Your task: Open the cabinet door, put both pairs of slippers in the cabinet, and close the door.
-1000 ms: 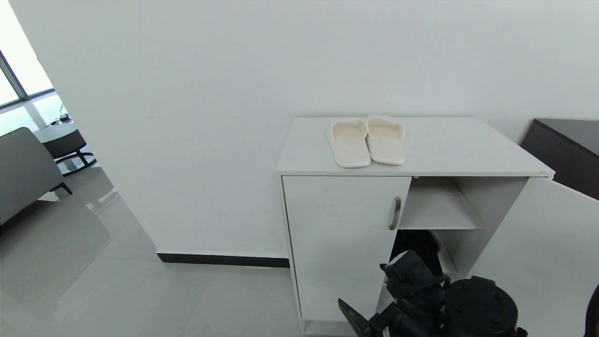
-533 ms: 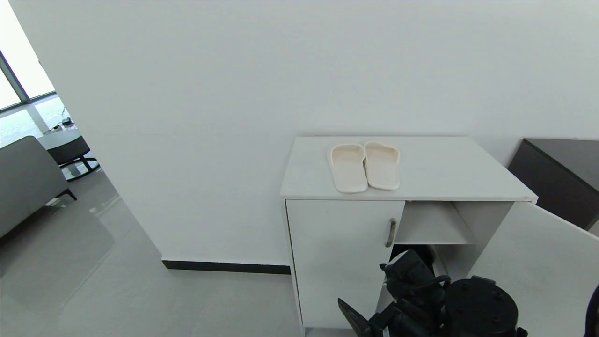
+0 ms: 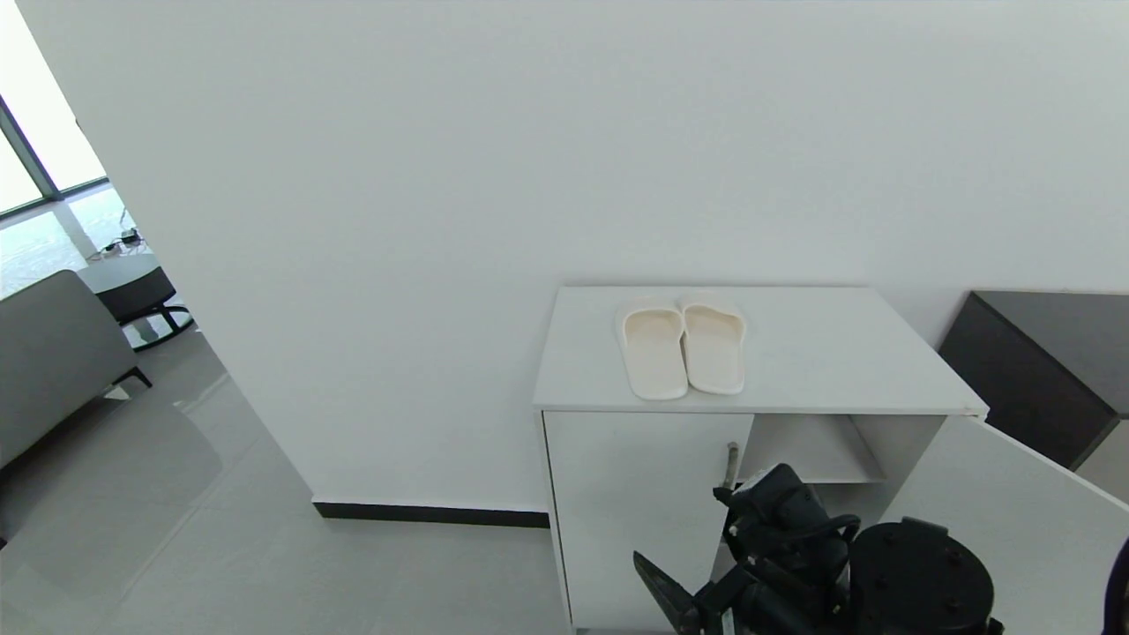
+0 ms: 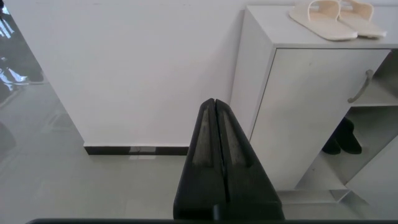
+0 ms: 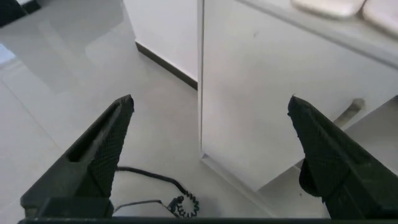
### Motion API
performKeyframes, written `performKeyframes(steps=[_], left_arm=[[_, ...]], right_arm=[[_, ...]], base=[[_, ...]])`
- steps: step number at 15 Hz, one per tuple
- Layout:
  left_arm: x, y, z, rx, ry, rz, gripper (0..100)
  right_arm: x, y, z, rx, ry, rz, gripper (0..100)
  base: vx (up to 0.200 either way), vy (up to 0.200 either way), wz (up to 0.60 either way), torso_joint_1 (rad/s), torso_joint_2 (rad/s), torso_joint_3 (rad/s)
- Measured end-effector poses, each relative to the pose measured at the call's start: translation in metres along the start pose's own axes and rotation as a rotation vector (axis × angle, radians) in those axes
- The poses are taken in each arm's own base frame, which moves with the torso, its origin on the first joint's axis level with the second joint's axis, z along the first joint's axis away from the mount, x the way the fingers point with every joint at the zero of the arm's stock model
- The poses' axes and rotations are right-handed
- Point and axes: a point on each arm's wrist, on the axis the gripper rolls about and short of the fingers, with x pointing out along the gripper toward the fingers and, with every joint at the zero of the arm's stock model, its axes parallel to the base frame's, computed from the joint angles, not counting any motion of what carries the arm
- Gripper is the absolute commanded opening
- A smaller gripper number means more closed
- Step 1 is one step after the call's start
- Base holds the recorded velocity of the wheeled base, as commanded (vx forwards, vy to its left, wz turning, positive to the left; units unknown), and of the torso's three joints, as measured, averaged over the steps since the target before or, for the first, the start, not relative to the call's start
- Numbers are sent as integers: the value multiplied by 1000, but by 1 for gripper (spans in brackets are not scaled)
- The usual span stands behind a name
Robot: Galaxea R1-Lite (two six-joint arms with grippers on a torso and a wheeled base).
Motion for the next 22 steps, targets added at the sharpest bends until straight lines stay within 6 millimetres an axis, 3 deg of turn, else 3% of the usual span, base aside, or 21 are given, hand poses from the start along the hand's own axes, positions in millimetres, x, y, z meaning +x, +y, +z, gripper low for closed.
performKeyframes(steps=[4, 7, 9, 11, 13, 15, 17, 22], left_arm=[[0, 0, 0, 0, 0, 0, 0], [0, 0, 0, 0, 0, -1, 0], [0, 0, 0, 0, 0, -1, 0], [0, 0, 0, 0, 0, 0, 0], [0, 0, 0, 0, 0, 0, 0], [0, 0, 0, 0, 0, 0, 0], [0, 0, 0, 0, 0, 0, 0], [0, 0, 0, 0, 0, 0, 0]], right_arm=[[11, 3, -2, -54, -78, -81, 100], [33, -3, 6, -74, 10, -255, 100], [38, -9, 16, -25, 149, -303, 100], [39, -12, 39, 115, 241, -378, 100], [45, -16, 68, 246, 190, -540, 100], [51, -16, 83, 292, 129, -572, 100], [56, -17, 86, 291, 108, -572, 100], [65, -17, 77, 272, 112, -577, 100]], base=[[0, 0, 0, 44, -95, -45], [0, 0, 0, 0, 0, 0], [0, 0, 0, 0, 0, 0], [0, 0, 0, 0, 0, 0], [0, 0, 0, 0, 0, 0], [0, 0, 0, 0, 0, 0], [0, 0, 0, 0, 0, 0], [200, 0, 0, -2, -3, 1]])
